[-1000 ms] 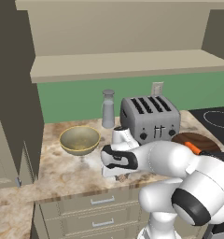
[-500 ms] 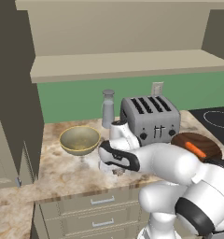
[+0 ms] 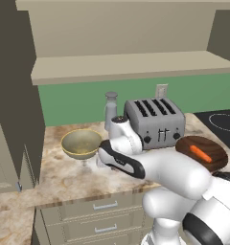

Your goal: Pick both bowls and place them on the counter. Then place the carrot in one bowl and place the sugar cube in the other bowl.

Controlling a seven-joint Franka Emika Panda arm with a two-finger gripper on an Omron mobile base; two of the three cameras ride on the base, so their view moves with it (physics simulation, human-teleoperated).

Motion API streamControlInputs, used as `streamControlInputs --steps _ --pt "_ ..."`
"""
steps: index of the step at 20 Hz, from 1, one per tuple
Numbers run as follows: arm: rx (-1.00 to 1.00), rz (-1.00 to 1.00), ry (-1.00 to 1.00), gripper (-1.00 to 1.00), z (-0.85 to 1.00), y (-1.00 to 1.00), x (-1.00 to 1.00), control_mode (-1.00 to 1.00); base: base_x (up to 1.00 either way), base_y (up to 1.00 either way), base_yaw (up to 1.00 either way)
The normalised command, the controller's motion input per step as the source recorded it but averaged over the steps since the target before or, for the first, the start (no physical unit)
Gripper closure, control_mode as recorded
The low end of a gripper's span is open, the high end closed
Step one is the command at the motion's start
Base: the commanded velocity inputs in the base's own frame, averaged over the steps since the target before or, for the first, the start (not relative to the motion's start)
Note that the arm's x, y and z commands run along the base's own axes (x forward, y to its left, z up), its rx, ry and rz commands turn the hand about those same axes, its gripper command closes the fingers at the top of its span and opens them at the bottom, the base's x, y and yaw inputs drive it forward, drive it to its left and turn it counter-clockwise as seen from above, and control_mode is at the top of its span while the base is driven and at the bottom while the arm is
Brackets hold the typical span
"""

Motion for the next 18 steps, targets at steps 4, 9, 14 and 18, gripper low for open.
streamControlInputs --steps 4,9,14,18 --pt "0.05 0.00 -0.15 1.00 0.26 0.20 0.19 -1.00 0.00 0.00 0.00" --pt "0.04 0.00 -0.11 1.00 0.30 0.27 0.35 -1.00 0.00 0.00 0.00" --pt "0.02 0.00 -0.01 1.00 0.38 0.26 0.46 -1.00 0.00 0.00 0.00" --pt "0.01 0.00 0.00 1.00 0.30 0.23 0.46 -1.00 0.00 0.00 0.00"
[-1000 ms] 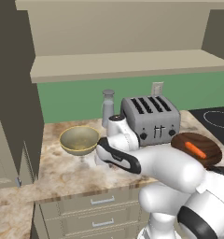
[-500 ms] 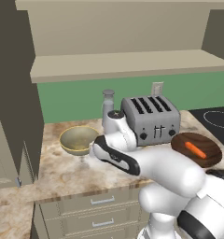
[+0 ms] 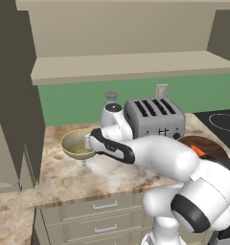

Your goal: Pick both bowls and place them on the counter. Then place the carrot in one bowl and place the sugar cube in the other bowl.

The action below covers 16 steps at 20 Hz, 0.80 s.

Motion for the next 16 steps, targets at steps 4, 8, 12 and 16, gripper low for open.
streamControlInputs --steps 4,8,12,16 --pt "0.00 0.00 -0.10 1.00 0.13 0.30 0.49 -1.00 0.00 0.00 0.00" --pt "0.00 0.00 -0.09 1.00 0.01 0.36 0.41 -1.00 0.00 0.00 0.00" --pt "0.00 0.00 -0.03 1.00 -0.04 0.26 0.46 -1.00 0.00 0.00 0.00" --pt "0.00 0.00 0.00 1.00 -0.15 0.23 0.48 -1.00 0.00 0.00 0.00"
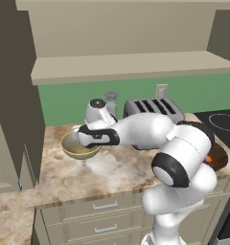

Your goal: Pick both bowls and place them on the counter. Then place the carrot in one bowl and place the sugar cube in the other bowl.

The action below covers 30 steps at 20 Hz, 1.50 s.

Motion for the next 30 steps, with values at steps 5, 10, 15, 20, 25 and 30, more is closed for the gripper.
streamControlInputs --steps 5,10,15,20,25,30 --pt "0.00 0.00 0.00 1.00 -0.17 0.19 0.44 -1.00 0.00 0.00 0.00" --pt "0.00 0.00 0.03 1.00 -0.25 0.20 0.19 -1.00 0.00 0.00 0.00" --pt "0.00 0.00 0.03 1.00 -0.28 0.13 0.13 -1.00 0.00 0.00 0.00" --pt "0.00 0.00 0.01 1.00 -0.24 0.06 0.18 -1.00 0.00 0.00 0.00" --pt "0.00 0.00 0.00 1.00 -0.18 0.02 0.25 -1.00 0.00 0.00 0.00" --pt "0.00 0.00 0.00 1.00 -0.16 0.07 0.23 -1.00 0.00 0.00 0.00"
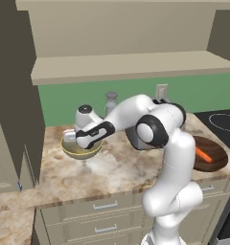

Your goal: Pick both bowls and place them on the counter. Then place the carrot in one bowl and place the sugar cube in the other bowl.

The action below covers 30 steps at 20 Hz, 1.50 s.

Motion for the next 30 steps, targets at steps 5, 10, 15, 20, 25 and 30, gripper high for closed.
streamControlInputs --steps 5,10,15,20,25,30 --pt "0.00 0.00 0.00 1.00 -0.13 0.10 0.16 -1.00 0.00 0.00 0.00" --pt "0.00 0.00 0.02 1.00 -0.10 0.05 0.07 -1.00 0.00 0.00 0.00" --pt "0.00 0.00 0.03 1.00 -0.11 0.03 0.04 -1.00 0.00 0.00 0.00" --pt "0.00 0.00 0.00 1.00 -0.05 0.00 0.00 -1.00 0.00 0.00 0.00" --pt "0.00 0.00 0.00 -1.00 -0.01 0.00 -0.05 -1.00 0.00 0.00 0.00" --pt "0.00 0.00 0.00 -1.00 0.00 0.00 -0.12 -1.00 0.00 0.00 0.00"
